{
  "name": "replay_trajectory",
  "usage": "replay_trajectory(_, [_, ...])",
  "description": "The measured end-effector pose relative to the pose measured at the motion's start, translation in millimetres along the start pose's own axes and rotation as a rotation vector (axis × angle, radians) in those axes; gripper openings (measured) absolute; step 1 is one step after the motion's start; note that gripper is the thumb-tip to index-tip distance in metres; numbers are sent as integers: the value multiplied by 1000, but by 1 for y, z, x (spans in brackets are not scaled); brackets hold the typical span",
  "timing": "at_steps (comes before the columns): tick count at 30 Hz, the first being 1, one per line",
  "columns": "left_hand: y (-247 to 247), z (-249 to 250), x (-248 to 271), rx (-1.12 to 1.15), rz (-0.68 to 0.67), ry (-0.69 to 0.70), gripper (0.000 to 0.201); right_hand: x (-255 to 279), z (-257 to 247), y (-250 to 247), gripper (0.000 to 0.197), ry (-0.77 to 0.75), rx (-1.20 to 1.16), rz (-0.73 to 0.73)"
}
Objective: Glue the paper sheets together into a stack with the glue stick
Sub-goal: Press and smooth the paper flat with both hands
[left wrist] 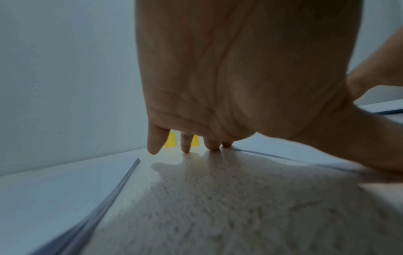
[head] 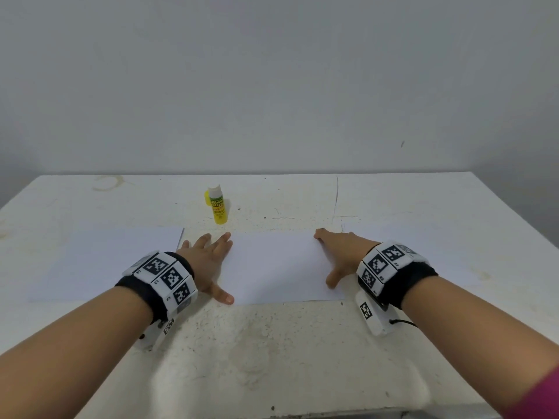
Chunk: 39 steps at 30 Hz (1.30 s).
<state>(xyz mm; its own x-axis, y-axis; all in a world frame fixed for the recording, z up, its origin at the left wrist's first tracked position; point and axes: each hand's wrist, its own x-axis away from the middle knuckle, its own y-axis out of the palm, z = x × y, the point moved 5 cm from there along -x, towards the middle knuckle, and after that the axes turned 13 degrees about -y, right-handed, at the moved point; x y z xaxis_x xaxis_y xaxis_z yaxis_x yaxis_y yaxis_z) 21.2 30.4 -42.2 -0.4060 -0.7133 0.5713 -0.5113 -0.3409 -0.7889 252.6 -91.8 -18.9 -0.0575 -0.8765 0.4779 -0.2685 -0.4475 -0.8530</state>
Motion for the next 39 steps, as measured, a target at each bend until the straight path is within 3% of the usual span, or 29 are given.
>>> replay_trajectory(4, [-3,1,1,-15,34,0,128,-6,-24,-4,103,-78,215,0])
replay_trajectory(8, [-4,-6,2,44,26,50,125,-13,-41,5,92,-186,150,-69])
replay_trajectory(10, [-10,-14,3,125,5,74,137,-12,-41,5,88,-191,143,-57])
replay_trajectory(12, [-24,-18,2,212,134,37,140,-11,-40,5,87,-192,143,-56])
replay_trajectory(14, [-42,-12,5,300,384,-35,122,-10,-40,6,87,-200,145,-62])
replay_trajectory(16, [-53,14,12,397,501,5,82,-10,-42,5,87,-200,147,-60])
replay_trajectory(17, [-53,33,15,390,478,75,69,-10,-42,5,87,-197,149,-59])
replay_trajectory(19, [-46,73,18,299,342,196,67,-10,-43,5,88,-195,159,-49])
replay_trajectory(22, [-30,98,8,149,161,214,71,-10,-43,6,89,-197,174,-49])
replay_trajectory(39, [-12,6,5,8,61,58,74,-5,-37,7,85,-193,154,-86])
